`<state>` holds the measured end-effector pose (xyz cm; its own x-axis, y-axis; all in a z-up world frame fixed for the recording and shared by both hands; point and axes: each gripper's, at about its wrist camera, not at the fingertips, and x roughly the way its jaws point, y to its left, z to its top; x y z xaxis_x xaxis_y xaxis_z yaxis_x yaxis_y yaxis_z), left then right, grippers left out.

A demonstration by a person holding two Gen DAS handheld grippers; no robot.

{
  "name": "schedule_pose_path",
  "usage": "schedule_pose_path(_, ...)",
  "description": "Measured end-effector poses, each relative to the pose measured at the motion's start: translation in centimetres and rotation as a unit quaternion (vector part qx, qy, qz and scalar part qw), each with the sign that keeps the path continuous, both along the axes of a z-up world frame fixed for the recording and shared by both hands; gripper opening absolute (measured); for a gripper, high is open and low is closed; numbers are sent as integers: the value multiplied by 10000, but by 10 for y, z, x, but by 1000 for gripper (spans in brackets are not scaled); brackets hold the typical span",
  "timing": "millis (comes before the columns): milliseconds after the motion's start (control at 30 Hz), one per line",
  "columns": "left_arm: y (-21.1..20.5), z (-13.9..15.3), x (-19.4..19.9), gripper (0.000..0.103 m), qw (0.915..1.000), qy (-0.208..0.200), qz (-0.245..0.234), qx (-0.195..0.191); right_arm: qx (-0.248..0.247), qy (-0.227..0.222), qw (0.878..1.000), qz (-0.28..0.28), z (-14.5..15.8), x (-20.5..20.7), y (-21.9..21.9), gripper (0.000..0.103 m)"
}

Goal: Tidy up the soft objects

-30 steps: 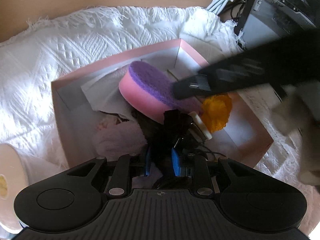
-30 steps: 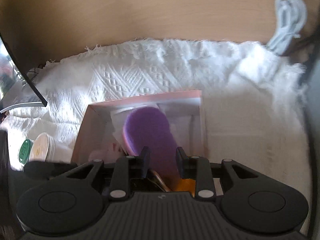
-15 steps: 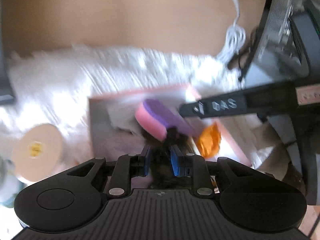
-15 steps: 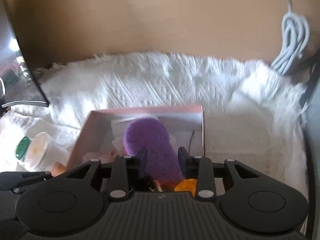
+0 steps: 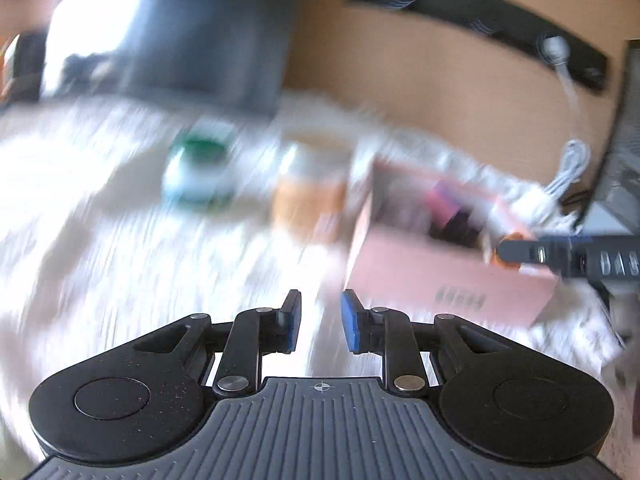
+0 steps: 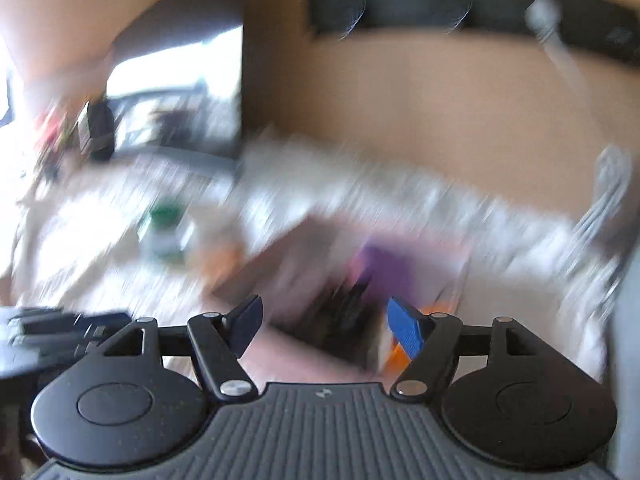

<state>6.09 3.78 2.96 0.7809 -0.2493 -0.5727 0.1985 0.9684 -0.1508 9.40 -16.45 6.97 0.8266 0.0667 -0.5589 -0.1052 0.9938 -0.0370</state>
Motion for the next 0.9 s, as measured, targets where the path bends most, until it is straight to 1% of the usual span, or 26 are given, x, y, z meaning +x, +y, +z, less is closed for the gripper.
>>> schedule_pose_path(33, 0, -7, -5, 25, 9999, 111, 119, 8, 48, 262, 9996, 98, -11, -3, 4, 70)
schedule_pose_path(67, 1, -13, -13, 25, 9996, 162, 213, 11, 97, 408, 9990, 155, -20, -5, 7, 70)
schedule_pose_path(133, -1, -20, -22, 25, 9996, 131, 222, 94, 107, 600, 9980, 174, -41, -6, 12, 70)
schedule_pose_path(200, -4, -29, -29, 26, 9993, 213, 187, 237, 65, 802, 9967, 122, -59, -3, 16, 70)
schedule_pose_path(233, -5, -29, -32, 26, 9993, 128, 204, 293, 82, 941, 9955, 106, -68, -1, 17, 72)
schedule_pose_path(300, -11, -31, -33, 27, 9991, 126, 223, 338, -103, 733, 9971, 154, -75, -6, 21, 75)
schedule_pose_path(333, -10, -32, -34, 28, 9991, 125, 266, 306, -177, 800, 9965, 179, -78, -6, 24, 77)
schedule_pose_path(467, -18, -33, -36, 28, 9987, 60, 365, 352, -413, 681, 9968, 89, -82, -11, 34, 82)
schedule_pose_path(533, -22, -34, -37, 28, 9981, -25, 367, 493, -355, 686, 9970, -72, -85, -16, 32, 93)
schedule_pose_path(567, -25, -36, -40, 28, 9974, -107, 360, 621, -341, 676, 9970, -130, -85, -15, 29, 94)
schedule_pose_path(600, -27, -38, -43, 28, 9964, -189, 348, 744, -358, 642, 9971, -175, -86, -17, 28, 98)
schedule_pose_path(667, -32, -39, -45, 28, 9947, -296, 389, 900, -353, 618, 9972, -246, -86, -19, 26, 99)
schedule_pose_path(733, -31, -39, -45, 28, 9951, -269, 489, 818, -481, 550, 9971, -190, -87, -21, 29, 99)
schedule_pose_path(800, -29, -38, -43, 28, 9956, -229, 506, 757, -641, 388, 9971, -109, -89, -24, 32, 99)
schedule_pose_path(900, -29, -38, -43, 28, 9953, -234, 509, 789, -516, 440, 9977, -93, -89, -24, 28, 99)
